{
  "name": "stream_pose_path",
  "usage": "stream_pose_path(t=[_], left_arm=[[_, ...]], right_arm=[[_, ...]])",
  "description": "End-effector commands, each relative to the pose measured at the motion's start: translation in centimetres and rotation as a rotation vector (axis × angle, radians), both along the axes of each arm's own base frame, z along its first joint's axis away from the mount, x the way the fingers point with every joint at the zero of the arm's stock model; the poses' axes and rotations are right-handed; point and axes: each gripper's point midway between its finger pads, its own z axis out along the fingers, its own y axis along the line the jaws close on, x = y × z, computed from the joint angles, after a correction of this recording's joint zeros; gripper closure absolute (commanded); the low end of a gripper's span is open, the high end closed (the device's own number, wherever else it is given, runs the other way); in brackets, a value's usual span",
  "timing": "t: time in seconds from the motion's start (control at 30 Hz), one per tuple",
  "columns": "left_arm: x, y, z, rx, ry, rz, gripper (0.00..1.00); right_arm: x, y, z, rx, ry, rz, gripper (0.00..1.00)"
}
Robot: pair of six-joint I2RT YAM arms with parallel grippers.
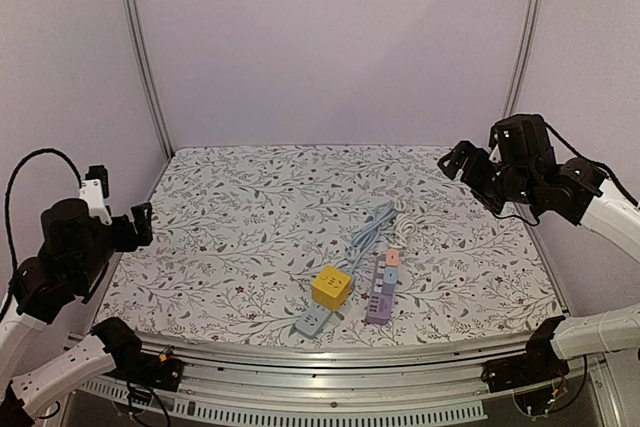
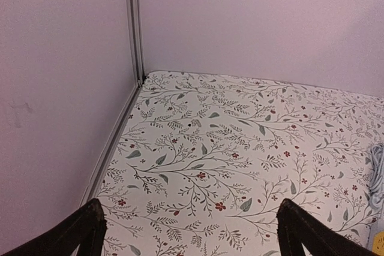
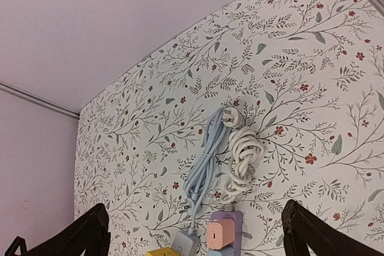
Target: Insert the plug
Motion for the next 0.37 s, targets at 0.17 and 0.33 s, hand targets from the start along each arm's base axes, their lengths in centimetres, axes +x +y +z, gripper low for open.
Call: stream_pose_path(t=[0.17, 0.33], left_arm=[[0.39, -0.24, -0.59, 0.013, 0.011, -0.008, 0.0], [0.41, -0.21, -0.61, 0.015, 0.011, -0.006, 0.0]], right_arm=[[-0.38, 0.11, 0.22, 0.027, -0.038, 0.029, 0.01], [-0.42, 0.27, 0.18, 0.032, -0.038, 0.039, 0.01]])
